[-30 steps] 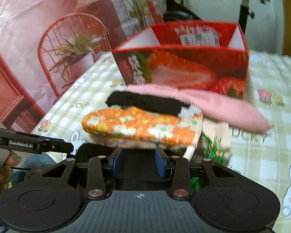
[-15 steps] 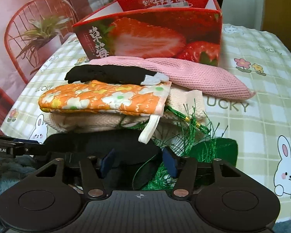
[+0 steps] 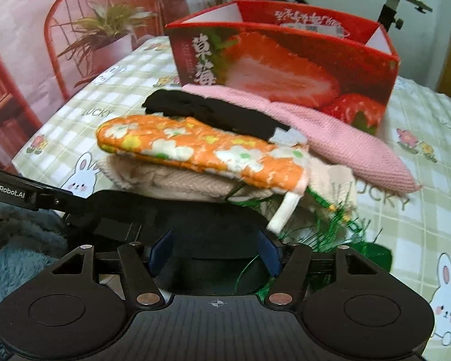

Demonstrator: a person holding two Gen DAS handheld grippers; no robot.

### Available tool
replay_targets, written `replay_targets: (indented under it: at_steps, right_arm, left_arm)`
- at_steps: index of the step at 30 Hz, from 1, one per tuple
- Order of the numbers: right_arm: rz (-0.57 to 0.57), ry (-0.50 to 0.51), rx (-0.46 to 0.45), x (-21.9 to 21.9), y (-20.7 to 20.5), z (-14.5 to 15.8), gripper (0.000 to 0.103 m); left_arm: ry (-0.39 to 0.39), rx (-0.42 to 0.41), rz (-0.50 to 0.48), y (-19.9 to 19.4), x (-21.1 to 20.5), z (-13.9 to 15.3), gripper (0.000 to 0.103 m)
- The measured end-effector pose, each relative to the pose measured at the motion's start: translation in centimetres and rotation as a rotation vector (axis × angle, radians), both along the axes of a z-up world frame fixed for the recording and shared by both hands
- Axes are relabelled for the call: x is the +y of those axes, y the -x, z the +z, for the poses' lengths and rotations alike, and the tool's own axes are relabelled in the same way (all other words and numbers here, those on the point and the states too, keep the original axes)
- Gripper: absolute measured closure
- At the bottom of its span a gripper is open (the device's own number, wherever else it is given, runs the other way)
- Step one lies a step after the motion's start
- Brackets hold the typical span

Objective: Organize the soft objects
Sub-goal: 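Pull the black eye mask out from under the orange floral cloth with both grippers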

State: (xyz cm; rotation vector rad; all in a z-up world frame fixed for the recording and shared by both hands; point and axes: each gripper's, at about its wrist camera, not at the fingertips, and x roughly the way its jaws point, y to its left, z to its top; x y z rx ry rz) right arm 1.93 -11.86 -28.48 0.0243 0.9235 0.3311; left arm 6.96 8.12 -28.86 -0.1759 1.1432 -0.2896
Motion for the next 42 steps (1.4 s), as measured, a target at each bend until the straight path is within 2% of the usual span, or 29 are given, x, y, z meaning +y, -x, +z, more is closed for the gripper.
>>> replay_targets:
  at_steps: [4,7,13,14,15,18,22,25,29,37,42]
  right_arm:
    - [0.049,0.008,0.000,0.9,0.1,0.0,0.051]
    - [0.050,-0.004,0.021,1.0,0.0,-0.4,0.052]
    - [0.021,-0.039,0.056,0.2,-0.3,-1.2,0.052]
    - [0.019,-0.041,0.057,0.2,-0.2,-1.2,0.052]
    - [0.018,-0.042,0.057,0.1,-0.3,-1.2,0.052]
    - [0.012,-0.045,0.055,0.0,-0.2,-1.2,0.052]
    - [-0.015,-0.059,0.052,-0.5,-0.3,-1.1,0.051]
    - [-0.033,-0.069,0.042,-1.1,-0.1,-0.9,0.049]
    - [-0.049,-0.077,0.054,-1.3,-0.2,-1.1,0.049]
    - [-0.023,-0.090,0.065,-0.9,-0.1,-1.1,0.049]
    - [-0.044,-0.103,0.097,-1.3,-0.4,-1.6,0.051]
  left_arm:
    - [-0.010,0.031,0.037,0.2,0.7,-0.4,0.054]
    - [-0.022,0.079,0.044,0.1,0.8,-1.1,0.054]
    - [-0.026,0.069,-0.001,-0.1,-0.1,-1.3,0.056]
    - [-0.025,0.063,-0.009,-0.1,-0.3,-1.3,0.064]
    - [-0.026,0.059,-0.012,0.0,-0.4,-1.3,0.082]
    - [-0.015,0.034,-0.010,0.0,-0.3,-1.1,0.096]
    - [-0.008,-0.010,0.039,0.0,0.4,-0.5,0.098]
    - [0.013,-0.014,0.109,-0.5,1.8,-0.2,0.098]
    - [0.000,-0.031,0.176,-1.0,3.3,0.1,0.098]
    - [-0.016,0.017,0.176,-1.3,3.2,-0.9,0.098]
    - [-0.025,0.023,0.179,-1.1,3.3,-1.1,0.097]
